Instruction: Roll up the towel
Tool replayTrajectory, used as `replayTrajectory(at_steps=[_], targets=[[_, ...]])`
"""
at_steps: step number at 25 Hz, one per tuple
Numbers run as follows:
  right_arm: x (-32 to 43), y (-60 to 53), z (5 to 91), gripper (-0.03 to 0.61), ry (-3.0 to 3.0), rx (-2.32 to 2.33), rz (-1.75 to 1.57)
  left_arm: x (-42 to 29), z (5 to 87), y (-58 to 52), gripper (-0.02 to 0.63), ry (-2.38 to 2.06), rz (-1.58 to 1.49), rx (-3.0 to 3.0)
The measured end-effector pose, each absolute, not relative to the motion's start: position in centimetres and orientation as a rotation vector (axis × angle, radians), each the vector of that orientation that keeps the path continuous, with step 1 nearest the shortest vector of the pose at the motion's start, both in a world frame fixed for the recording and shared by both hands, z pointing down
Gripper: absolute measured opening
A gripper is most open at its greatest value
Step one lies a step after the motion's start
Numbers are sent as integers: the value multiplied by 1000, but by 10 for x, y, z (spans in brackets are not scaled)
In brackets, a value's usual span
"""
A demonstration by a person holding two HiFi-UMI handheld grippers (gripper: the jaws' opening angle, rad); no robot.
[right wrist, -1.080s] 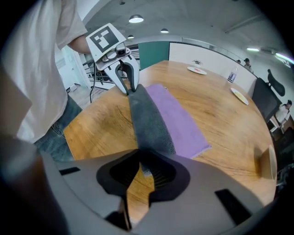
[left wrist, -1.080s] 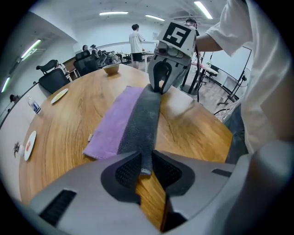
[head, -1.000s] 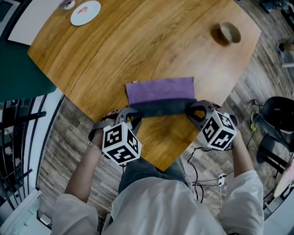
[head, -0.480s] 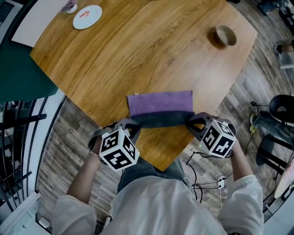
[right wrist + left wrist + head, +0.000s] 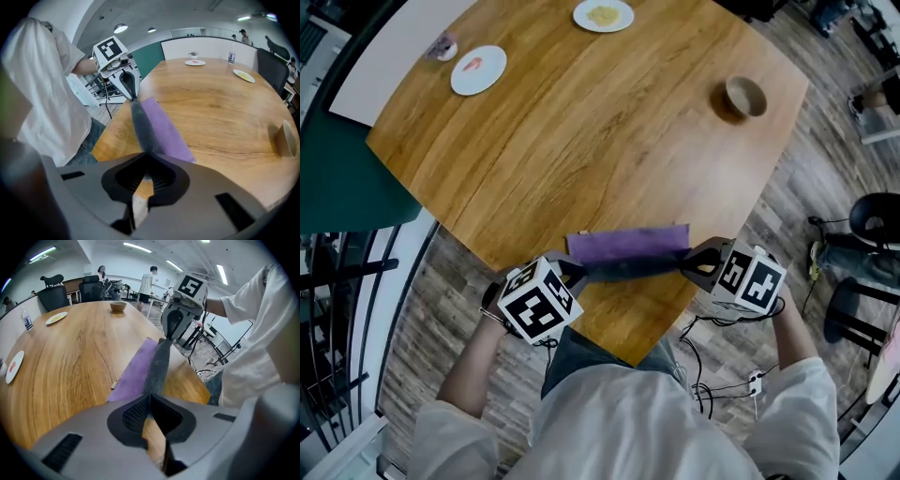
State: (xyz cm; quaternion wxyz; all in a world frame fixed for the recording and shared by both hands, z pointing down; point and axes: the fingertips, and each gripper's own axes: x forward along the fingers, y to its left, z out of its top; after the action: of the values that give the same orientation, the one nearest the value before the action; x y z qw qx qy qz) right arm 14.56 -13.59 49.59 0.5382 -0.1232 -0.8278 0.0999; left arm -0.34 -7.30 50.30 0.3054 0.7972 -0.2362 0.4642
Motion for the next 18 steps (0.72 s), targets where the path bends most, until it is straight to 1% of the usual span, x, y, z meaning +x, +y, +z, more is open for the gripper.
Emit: replayTrajectory(at_steps=[9, 18], targets=[[127, -176, 506, 20, -1944, -260, 280, -24, 515, -118, 26, -657, 1261, 2074], [120, -192, 518, 20, -1937, -219, 321, -35, 524, -142, 26, -750, 1252, 2051]])
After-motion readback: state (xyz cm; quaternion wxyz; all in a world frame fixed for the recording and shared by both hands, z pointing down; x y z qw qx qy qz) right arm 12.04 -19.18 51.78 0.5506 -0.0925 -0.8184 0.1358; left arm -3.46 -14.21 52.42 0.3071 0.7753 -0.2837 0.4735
